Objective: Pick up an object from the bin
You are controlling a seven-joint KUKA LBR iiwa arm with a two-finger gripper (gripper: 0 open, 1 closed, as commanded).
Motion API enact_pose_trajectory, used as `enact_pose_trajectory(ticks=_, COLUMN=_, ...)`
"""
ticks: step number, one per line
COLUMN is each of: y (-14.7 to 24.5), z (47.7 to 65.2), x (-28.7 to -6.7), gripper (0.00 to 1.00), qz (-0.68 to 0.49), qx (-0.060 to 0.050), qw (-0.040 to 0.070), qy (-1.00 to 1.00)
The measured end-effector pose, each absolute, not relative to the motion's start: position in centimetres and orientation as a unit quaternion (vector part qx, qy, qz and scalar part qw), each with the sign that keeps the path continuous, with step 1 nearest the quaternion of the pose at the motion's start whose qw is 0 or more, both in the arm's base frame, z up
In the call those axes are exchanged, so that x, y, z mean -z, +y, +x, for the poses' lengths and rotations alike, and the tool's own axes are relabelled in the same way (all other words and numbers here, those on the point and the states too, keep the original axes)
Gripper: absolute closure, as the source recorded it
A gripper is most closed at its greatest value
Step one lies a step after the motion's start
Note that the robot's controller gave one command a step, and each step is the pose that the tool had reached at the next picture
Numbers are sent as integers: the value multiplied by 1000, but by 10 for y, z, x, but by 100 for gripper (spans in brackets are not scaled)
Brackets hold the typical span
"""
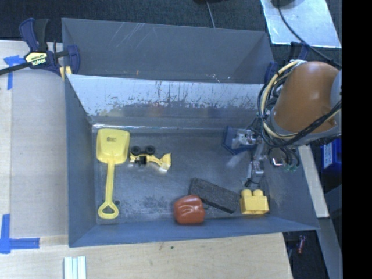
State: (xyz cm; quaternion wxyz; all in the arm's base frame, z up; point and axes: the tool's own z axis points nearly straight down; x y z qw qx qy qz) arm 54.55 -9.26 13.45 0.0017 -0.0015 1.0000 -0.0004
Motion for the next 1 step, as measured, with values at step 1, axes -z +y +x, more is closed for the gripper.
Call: enact_pose_trajectory(ticks=1, y=-92, z=546, x=-134, gripper=0, qz=-1, qx=0, qw=2, qy=1000)
